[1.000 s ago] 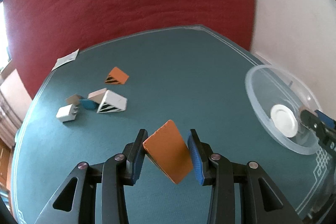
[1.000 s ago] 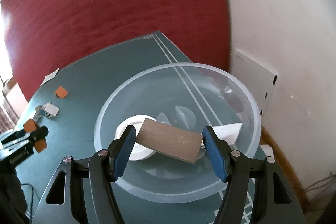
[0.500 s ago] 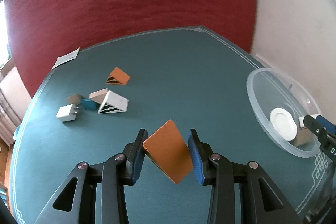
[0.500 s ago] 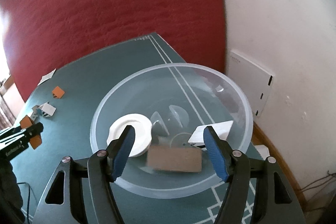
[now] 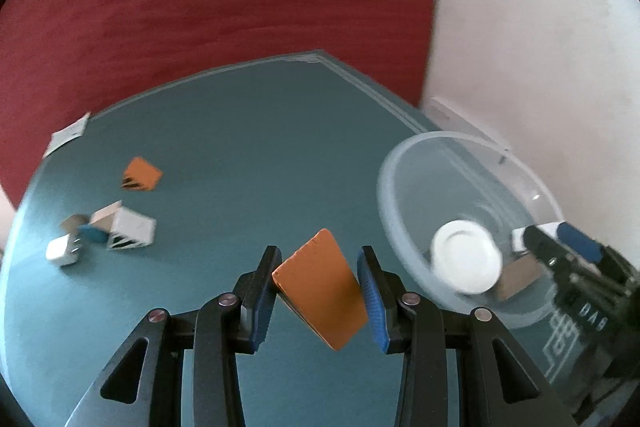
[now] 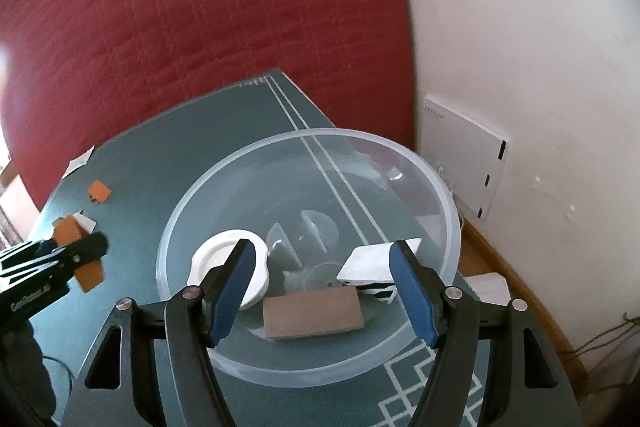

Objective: Organize rigid objects

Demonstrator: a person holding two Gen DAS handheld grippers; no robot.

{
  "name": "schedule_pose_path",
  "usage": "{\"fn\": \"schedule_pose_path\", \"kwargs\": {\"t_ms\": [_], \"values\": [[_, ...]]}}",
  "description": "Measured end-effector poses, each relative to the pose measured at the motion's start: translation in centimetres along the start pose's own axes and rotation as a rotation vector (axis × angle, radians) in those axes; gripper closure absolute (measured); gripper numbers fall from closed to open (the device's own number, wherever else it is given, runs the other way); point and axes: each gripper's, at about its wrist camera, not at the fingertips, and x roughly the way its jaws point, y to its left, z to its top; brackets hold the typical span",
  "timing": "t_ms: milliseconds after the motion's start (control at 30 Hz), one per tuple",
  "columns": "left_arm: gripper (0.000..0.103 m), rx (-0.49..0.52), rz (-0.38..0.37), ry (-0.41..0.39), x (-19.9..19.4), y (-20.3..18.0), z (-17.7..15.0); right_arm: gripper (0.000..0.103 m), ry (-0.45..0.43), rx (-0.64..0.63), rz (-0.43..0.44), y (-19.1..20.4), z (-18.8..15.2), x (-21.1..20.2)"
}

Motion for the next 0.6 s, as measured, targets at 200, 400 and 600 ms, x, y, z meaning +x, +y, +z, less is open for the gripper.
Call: {"fn": "schedule_pose_path", "kwargs": {"t_ms": [200, 400, 600], "values": [[0.061, 0.05, -0.069, -0.001, 1.1, -2.8, 1.4, 0.033, -0.037, 0.018, -0.033, -0.3, 0.2, -0.4], [0.061, 0.111, -0.119, -0.012, 1.8, -5.5, 1.9, 0.033, -0.121, 0.073, -0.072, -1.2, 0.6, -1.8], [0.052, 0.138, -0.135, -0.014, 2.1, -6.5, 2.1, 0.032, -0.17, 0.14, -0.115, -2.2, 0.9, -2.7]]}}
